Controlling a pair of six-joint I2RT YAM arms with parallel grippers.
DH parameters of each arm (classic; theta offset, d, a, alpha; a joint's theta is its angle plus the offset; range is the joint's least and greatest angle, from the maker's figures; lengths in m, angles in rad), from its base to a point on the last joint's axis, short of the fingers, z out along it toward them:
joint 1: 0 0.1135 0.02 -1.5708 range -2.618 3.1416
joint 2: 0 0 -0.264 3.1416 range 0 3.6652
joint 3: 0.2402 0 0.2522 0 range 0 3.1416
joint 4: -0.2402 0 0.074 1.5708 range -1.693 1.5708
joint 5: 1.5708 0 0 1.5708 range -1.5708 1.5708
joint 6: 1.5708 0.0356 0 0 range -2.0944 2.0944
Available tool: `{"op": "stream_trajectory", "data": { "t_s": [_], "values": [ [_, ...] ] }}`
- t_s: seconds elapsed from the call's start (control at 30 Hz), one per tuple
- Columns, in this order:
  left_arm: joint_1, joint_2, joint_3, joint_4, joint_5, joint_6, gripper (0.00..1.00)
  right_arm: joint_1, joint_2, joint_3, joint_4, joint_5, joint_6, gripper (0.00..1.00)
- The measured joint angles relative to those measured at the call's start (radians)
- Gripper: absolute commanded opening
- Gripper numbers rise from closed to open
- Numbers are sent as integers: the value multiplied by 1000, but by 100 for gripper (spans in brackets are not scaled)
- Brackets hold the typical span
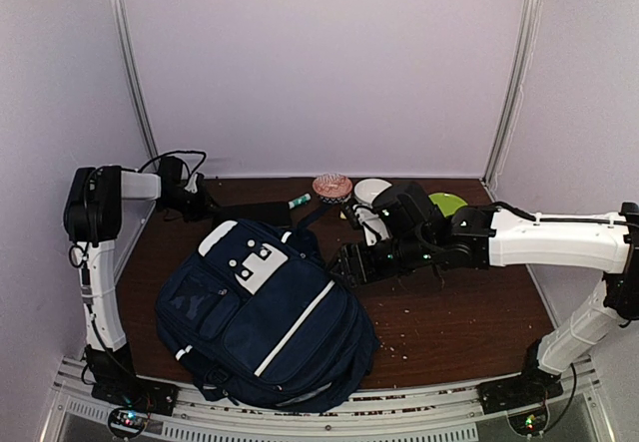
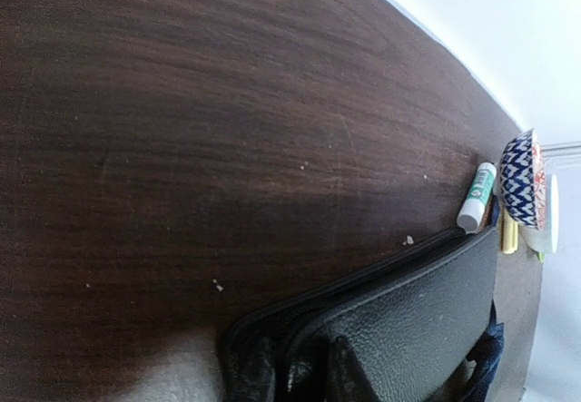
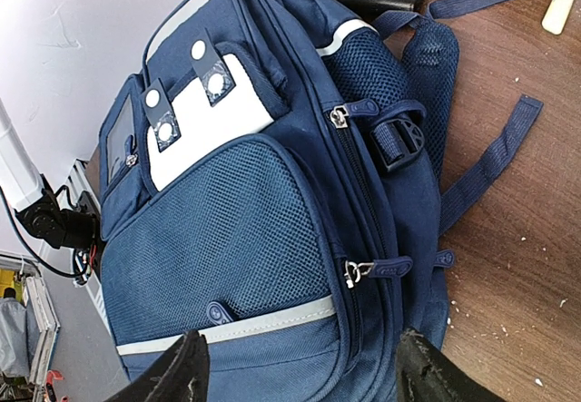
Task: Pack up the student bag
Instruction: Pick up the personal item from the center of the board.
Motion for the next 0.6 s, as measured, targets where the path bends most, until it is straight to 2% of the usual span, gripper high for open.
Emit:
{"op": "stream_trajectory", "data": {
  "t_s": [0.1,0.33,0.6],
  "values": [
    [0,-13,-22,27,29,-6,0,0,0,0,0,0,0,70],
    [-4,-87,-89,71,55,-29,0,0,0,0,0,0,0,69],
    [-8,-339,-221,60,14,-36,0,0,-9,0,0,1,-2,69]
  ]
}}
